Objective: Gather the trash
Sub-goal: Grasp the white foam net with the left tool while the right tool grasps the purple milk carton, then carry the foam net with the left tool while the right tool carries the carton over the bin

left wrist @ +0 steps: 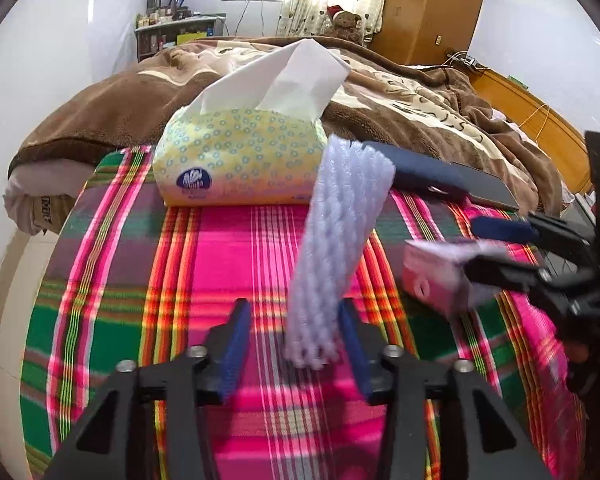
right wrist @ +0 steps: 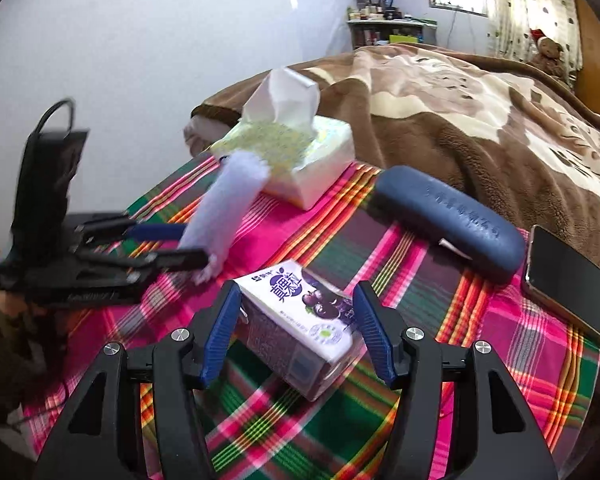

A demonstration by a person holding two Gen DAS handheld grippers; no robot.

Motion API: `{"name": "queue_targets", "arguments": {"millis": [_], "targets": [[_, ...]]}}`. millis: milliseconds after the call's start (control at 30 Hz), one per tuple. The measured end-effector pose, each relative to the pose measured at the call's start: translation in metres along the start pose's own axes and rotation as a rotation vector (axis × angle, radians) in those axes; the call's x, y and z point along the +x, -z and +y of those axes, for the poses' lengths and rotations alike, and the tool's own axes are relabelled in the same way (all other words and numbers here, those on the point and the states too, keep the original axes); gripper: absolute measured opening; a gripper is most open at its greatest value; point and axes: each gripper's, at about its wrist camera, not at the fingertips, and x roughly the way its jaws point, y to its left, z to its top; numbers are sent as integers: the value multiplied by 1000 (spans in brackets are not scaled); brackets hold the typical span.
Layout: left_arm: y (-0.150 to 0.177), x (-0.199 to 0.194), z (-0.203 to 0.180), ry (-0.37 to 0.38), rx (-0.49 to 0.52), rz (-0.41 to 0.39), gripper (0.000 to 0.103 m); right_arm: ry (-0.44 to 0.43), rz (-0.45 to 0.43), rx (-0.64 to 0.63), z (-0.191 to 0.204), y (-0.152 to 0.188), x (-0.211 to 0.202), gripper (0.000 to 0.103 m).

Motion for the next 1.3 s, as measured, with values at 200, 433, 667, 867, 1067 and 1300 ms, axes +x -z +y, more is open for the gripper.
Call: {"name": "queue_targets", "arguments": {"millis": [200, 433, 667, 867, 1067, 1300], "targets": [[-15, 14, -2, 2, 22, 11, 60, 21, 2, -46, 10, 10, -4, 65], [-25, 34, -16, 0, 76, 37, 60, 89, 64, -170, 17, 2, 3, 66], [-37, 44, -8, 34, 37, 46, 60, 92, 125, -230, 19, 0, 16, 70], [-37, 49, -8, 35, 30, 56, 48, 77, 138, -144, 10, -3, 18, 68], [-33, 43, -9, 31, 31, 55, 32, 114, 131, -136, 15, 1, 14, 62], [-19, 26, -23, 38, 52, 42, 31, 145, 78, -63, 11, 7, -4, 58]]}}
